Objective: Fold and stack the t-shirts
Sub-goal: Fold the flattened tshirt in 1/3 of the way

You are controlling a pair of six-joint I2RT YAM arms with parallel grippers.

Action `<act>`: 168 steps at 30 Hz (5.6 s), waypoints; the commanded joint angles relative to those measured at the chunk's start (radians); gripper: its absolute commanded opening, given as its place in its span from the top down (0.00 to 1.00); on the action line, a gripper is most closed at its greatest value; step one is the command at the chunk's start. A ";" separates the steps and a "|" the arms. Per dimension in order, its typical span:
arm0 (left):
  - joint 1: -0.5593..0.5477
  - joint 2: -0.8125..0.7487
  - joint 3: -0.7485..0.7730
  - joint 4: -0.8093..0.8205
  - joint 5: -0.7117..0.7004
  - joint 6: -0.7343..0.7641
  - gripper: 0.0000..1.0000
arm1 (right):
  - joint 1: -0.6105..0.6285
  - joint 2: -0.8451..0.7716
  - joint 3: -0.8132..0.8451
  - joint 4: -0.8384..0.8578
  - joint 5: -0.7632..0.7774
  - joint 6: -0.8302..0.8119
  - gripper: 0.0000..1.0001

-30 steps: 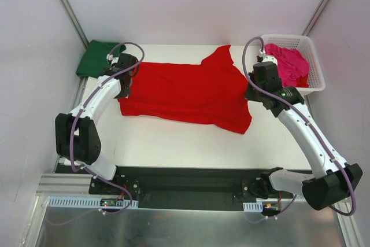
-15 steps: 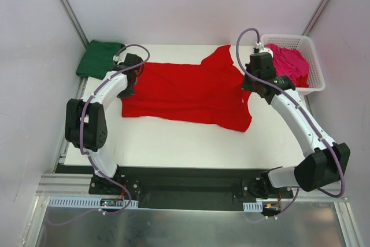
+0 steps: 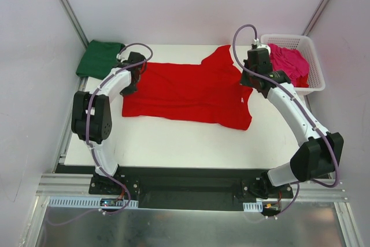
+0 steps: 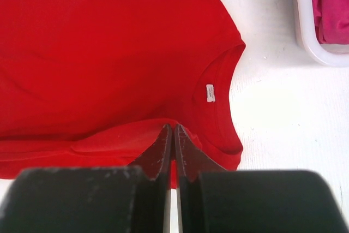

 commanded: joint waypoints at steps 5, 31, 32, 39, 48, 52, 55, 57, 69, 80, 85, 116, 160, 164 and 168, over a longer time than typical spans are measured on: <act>0.006 0.044 0.069 0.014 -0.024 0.020 1.00 | -0.018 0.032 0.073 0.065 0.038 -0.025 0.98; 0.006 0.143 0.141 0.026 -0.028 0.041 1.00 | -0.048 0.136 0.119 0.097 0.023 -0.039 0.98; 0.008 0.148 0.144 0.026 -0.028 0.043 1.00 | -0.048 0.139 0.117 0.096 0.021 -0.039 0.98; 0.006 0.183 0.161 0.029 -0.035 0.040 1.00 | -0.052 0.184 0.132 0.106 0.018 -0.036 0.98; 0.006 0.229 0.190 0.032 -0.054 0.044 1.00 | -0.054 0.244 0.145 0.119 0.007 -0.030 0.98; 0.006 0.237 0.198 0.034 -0.062 0.044 1.00 | -0.054 0.267 0.154 0.123 0.004 -0.030 0.98; 0.006 0.235 0.206 0.038 -0.070 0.041 1.00 | -0.055 0.280 0.163 0.125 0.007 -0.030 0.98; 0.006 0.235 0.212 0.040 -0.070 0.043 1.00 | -0.055 0.284 0.168 0.123 0.010 -0.034 0.98; 0.006 0.248 0.238 0.043 -0.078 0.055 1.00 | -0.069 0.294 0.180 0.128 0.035 -0.043 0.98; 0.006 0.176 0.200 0.043 -0.130 0.044 0.01 | -0.074 0.255 0.174 0.103 0.066 -0.057 0.30; -0.001 0.059 0.128 0.045 -0.075 0.009 0.01 | -0.074 0.167 0.110 0.097 0.030 -0.042 0.28; -0.270 -0.194 -0.169 0.098 -0.045 -0.072 0.01 | 0.000 0.067 -0.325 0.301 -0.237 0.085 0.40; -0.285 -0.090 -0.252 0.169 -0.065 -0.078 1.00 | 0.040 -0.063 -0.535 0.234 -0.221 0.173 0.98; -0.287 -0.064 -0.230 0.172 -0.090 -0.062 1.00 | 0.041 -0.034 -0.524 0.241 -0.221 0.168 0.98; -0.287 -0.033 -0.206 0.173 -0.116 -0.048 1.00 | 0.041 -0.003 -0.523 0.253 -0.220 0.161 0.98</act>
